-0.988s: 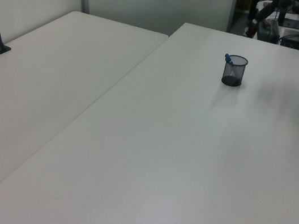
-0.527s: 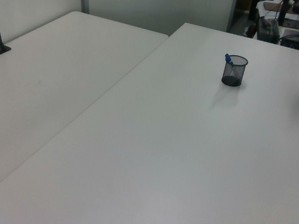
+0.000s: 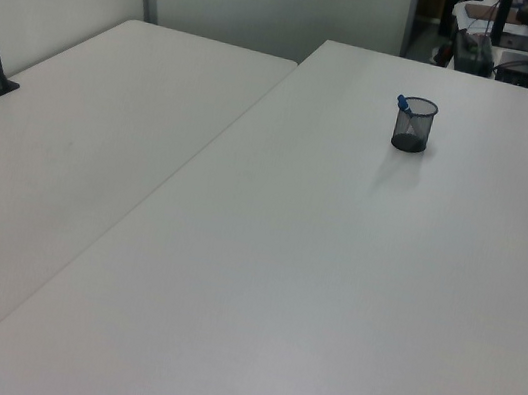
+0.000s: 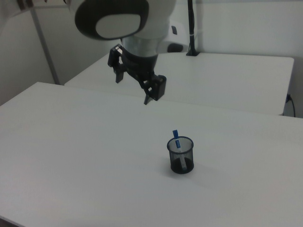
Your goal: Insert the marker
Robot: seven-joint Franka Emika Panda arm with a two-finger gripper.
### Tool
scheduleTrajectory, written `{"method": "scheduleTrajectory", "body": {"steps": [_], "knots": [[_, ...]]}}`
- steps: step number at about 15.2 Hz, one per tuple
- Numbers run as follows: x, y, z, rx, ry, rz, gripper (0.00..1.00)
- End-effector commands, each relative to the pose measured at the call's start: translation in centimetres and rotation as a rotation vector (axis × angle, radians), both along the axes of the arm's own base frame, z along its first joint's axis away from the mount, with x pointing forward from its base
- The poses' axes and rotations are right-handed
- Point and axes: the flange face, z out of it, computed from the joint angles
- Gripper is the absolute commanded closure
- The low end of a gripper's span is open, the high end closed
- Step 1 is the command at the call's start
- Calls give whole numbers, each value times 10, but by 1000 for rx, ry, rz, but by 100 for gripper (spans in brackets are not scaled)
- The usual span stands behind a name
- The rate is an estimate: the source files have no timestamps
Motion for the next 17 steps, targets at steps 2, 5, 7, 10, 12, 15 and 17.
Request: {"method": "scheduleTrajectory", "body": {"steps": [2, 5, 7, 10, 12, 15, 17], "knots": [[17, 69, 25, -101, 141, -125, 0], [52, 144, 27, -221, 175, -219, 0], [74, 182, 11, -272, 142, -196, 0], [90, 202, -16, -336, 90, -125, 0], [97, 210, -31, -408, 56, -59, 0], [101, 211, -37, -450, 48, 11, 0], [100, 212, -36, -454, 52, 36, 0]]}}
